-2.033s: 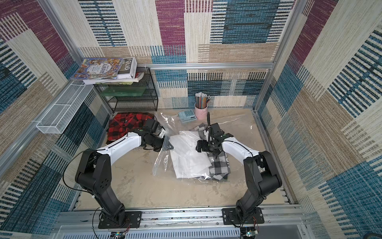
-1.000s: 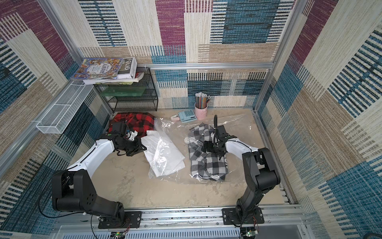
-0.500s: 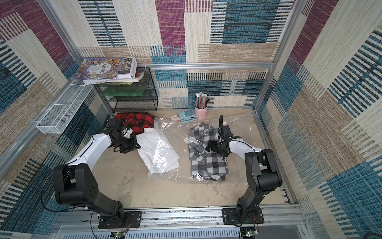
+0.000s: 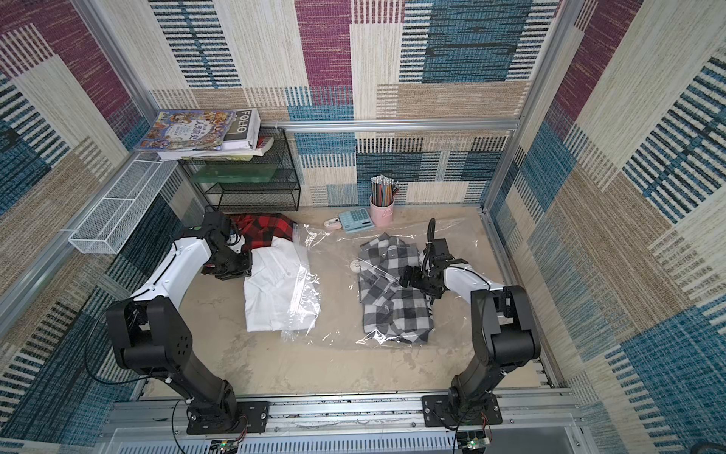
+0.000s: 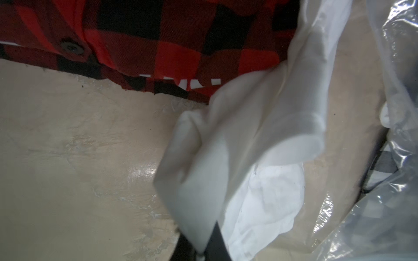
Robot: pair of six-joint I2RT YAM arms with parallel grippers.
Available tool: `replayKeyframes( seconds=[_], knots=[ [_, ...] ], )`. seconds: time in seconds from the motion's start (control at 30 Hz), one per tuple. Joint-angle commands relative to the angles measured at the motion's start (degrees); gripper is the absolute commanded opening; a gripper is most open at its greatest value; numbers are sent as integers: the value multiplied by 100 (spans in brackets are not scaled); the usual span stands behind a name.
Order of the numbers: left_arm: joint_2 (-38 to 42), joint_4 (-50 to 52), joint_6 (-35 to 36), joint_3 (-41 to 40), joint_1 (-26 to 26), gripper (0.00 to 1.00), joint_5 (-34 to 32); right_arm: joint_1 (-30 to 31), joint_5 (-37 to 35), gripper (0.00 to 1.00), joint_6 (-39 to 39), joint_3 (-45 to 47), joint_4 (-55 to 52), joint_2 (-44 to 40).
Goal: Take the shirt out of the vacuum bag
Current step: Place the shirt at the center of the board.
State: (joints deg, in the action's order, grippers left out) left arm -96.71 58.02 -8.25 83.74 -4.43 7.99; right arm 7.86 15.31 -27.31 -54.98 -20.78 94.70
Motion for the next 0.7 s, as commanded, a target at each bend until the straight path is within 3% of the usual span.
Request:
replayKeyframes(
  seconds=[0.0,0.23,0.67],
  knots=[
    [100,276,331,93,-6,0,-539,-21,-2,96,83,-21,-145,-8],
    [-8,272,807,527,3,0,-1292,-74,55,96,146,-139,-202,109],
    [-940,312,1268,1767,247,0,-1891,-83,83,96,222,-214,-302,145]
  ],
)
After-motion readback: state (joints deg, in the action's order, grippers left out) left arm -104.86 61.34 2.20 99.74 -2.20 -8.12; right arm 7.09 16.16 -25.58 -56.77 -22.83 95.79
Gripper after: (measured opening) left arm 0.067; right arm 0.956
